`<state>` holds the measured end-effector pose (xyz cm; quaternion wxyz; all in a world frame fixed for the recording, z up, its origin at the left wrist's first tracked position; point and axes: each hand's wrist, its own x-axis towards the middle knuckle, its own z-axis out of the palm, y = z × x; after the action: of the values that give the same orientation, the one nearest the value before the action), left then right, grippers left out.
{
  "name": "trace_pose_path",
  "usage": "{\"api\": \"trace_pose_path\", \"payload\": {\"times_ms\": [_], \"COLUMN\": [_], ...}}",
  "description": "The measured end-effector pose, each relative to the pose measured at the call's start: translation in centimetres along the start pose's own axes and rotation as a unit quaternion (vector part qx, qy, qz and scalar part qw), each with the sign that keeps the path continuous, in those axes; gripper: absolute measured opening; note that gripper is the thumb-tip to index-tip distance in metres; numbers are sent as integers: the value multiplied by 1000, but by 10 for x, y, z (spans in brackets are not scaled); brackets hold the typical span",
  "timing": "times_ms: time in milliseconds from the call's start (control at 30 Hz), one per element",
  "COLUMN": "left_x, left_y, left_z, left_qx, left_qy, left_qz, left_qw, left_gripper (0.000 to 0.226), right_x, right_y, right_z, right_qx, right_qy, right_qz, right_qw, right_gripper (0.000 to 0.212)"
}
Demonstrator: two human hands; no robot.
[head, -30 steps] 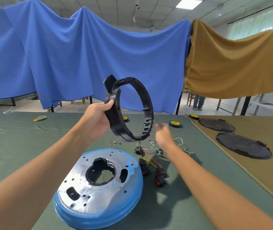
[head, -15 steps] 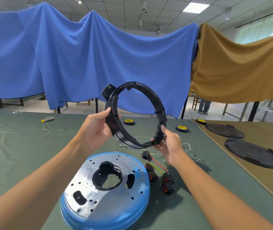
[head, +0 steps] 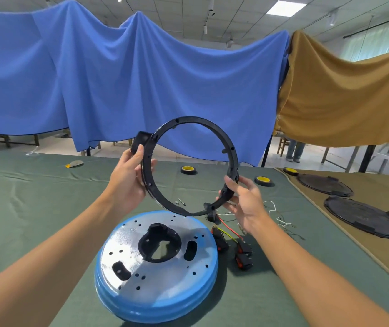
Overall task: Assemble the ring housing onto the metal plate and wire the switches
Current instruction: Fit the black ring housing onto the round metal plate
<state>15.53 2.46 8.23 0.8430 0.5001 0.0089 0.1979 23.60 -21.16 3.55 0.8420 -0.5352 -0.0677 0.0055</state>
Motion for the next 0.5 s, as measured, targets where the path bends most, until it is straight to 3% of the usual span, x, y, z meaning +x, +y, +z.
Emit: {"api": "trace_pose_path", "payload": {"times_ms": [100, 200, 333, 500], "left_x": [4, 3, -3, 0], "left_y": [2, 3, 1, -3], "left_z": [-16, -29, -35, -43], "left_qx": [88, 167, 183, 181], "left_qy": [82, 114, 124, 150], "left_qz": [39, 60, 87, 134], "left_qw": [992, 978, 971, 963], "left_gripper": [21, 23, 18, 11], "right_x": [-3, -6, -9, -11], "right_y": [-4, -5, -7, -10], "right_z": [0, -1, 1, 1], "right_qx": [-64, -97, -71, -80], "right_qy": [-10, -25, -37, -63], "right_qz": [-14, -33, -57, -79], "right_qw": [998, 994, 995, 992], "right_gripper": [41, 46, 52, 45]}}
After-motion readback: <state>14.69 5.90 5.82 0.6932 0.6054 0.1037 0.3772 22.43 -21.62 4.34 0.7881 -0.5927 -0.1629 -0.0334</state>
